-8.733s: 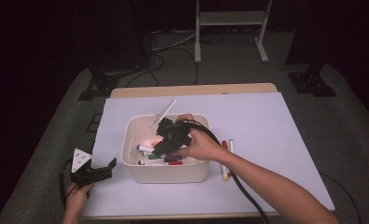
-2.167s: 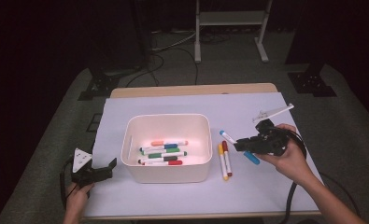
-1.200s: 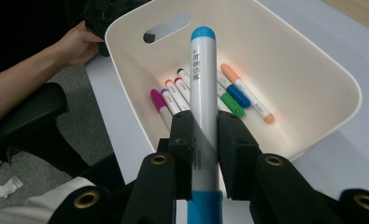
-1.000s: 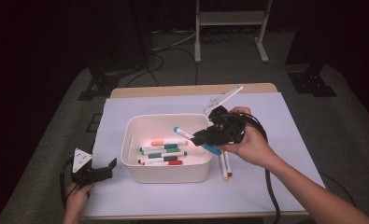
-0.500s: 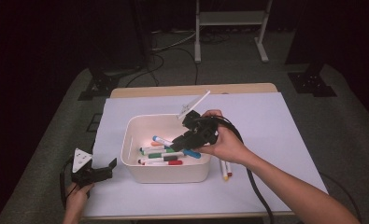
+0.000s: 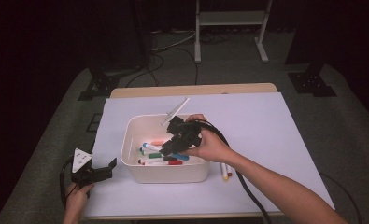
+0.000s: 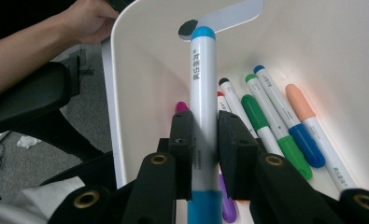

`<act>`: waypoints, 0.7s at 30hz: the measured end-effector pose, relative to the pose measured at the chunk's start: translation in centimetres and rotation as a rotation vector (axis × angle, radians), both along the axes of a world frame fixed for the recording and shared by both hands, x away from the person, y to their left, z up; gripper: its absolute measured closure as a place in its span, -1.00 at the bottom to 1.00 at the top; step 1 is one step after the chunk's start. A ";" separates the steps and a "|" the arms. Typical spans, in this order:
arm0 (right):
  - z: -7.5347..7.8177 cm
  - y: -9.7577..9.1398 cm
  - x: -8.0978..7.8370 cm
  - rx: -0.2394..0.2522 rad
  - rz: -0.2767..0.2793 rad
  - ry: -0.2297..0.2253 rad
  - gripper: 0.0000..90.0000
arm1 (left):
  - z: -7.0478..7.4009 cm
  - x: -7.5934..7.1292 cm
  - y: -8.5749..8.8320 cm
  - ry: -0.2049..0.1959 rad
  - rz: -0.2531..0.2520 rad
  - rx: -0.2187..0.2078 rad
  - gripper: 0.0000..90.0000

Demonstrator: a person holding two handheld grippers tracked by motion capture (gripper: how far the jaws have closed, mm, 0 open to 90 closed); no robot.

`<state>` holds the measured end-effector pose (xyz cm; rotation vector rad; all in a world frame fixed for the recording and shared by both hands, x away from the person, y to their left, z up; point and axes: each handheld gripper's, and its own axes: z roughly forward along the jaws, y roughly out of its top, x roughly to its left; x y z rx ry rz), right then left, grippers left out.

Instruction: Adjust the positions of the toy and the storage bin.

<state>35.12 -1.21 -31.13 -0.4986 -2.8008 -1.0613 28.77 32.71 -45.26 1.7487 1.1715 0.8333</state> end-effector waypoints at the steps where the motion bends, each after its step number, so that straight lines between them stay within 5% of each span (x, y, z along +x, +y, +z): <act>1: -0.2 0.2 0.1 -0.004 0.005 -0.002 0.68 | 0.0 0.0 0.0 0.000 0.000 0.000 -1.00; 21: -2.9 3.7 0.1 -0.125 0.054 0.004 0.66 | 0.0 0.0 0.0 -0.006 -0.002 -0.004 -1.00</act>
